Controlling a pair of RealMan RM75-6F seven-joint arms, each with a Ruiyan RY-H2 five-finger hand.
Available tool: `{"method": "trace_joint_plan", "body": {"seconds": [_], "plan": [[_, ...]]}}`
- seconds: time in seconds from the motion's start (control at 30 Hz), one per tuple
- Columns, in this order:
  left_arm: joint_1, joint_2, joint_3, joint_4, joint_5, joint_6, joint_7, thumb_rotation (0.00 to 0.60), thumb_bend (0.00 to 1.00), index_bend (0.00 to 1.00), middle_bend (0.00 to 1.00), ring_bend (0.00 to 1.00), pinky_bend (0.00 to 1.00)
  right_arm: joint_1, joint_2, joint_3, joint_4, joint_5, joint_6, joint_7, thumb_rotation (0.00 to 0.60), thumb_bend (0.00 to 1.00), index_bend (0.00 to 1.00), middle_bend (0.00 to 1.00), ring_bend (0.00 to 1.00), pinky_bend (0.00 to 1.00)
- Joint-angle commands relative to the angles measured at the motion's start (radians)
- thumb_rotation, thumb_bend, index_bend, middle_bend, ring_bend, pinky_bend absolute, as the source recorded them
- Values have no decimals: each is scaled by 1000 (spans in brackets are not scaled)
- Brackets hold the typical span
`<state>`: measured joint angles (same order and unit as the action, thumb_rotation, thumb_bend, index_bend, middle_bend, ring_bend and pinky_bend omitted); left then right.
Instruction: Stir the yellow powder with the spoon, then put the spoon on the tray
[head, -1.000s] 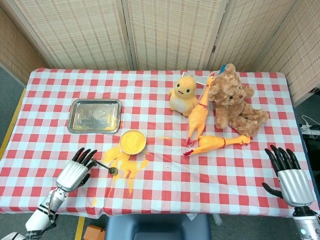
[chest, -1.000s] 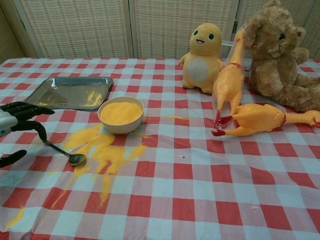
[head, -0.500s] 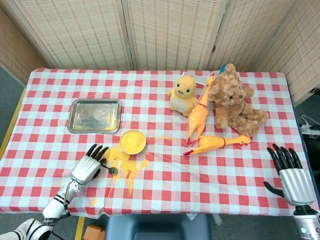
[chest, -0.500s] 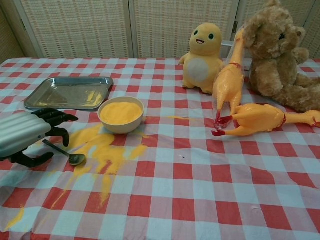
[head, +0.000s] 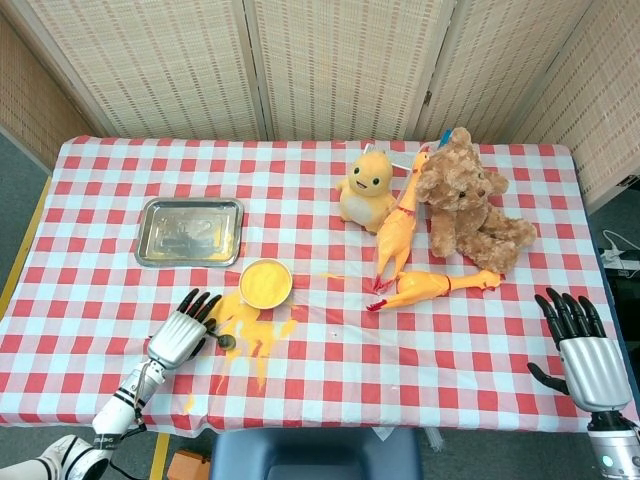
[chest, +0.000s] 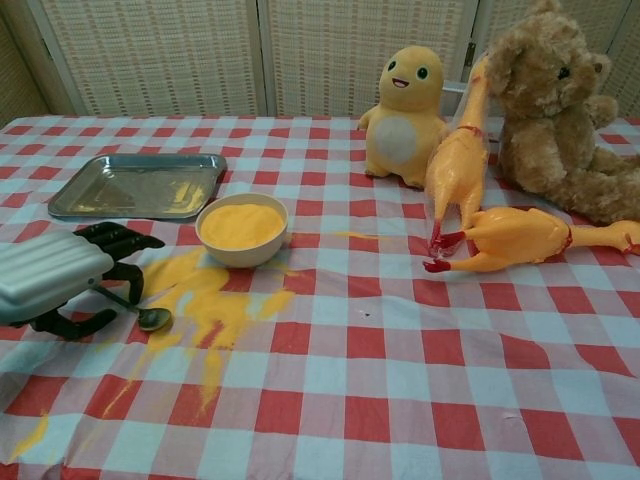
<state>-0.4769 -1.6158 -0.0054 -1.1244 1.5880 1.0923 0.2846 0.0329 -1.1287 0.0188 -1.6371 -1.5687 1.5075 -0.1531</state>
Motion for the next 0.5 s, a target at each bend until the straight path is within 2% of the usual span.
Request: {"method": "trace_joint_plan", "body": {"seconds": [0.03, 0.5], "plan": [[-3, -1, 3, -3, -5, -4, 10, 600, 490, 449, 0, 0, 0, 0, -2, 0, 1, 0, 0, -1, 600, 73, 0, 0, 0, 0], [-3, -1, 13, -3, -15, 21, 10, 600, 490, 524, 0, 0, 0, 3, -6, -2, 1, 2, -6, -11, 600, 73, 0, 0, 0, 0]]}}
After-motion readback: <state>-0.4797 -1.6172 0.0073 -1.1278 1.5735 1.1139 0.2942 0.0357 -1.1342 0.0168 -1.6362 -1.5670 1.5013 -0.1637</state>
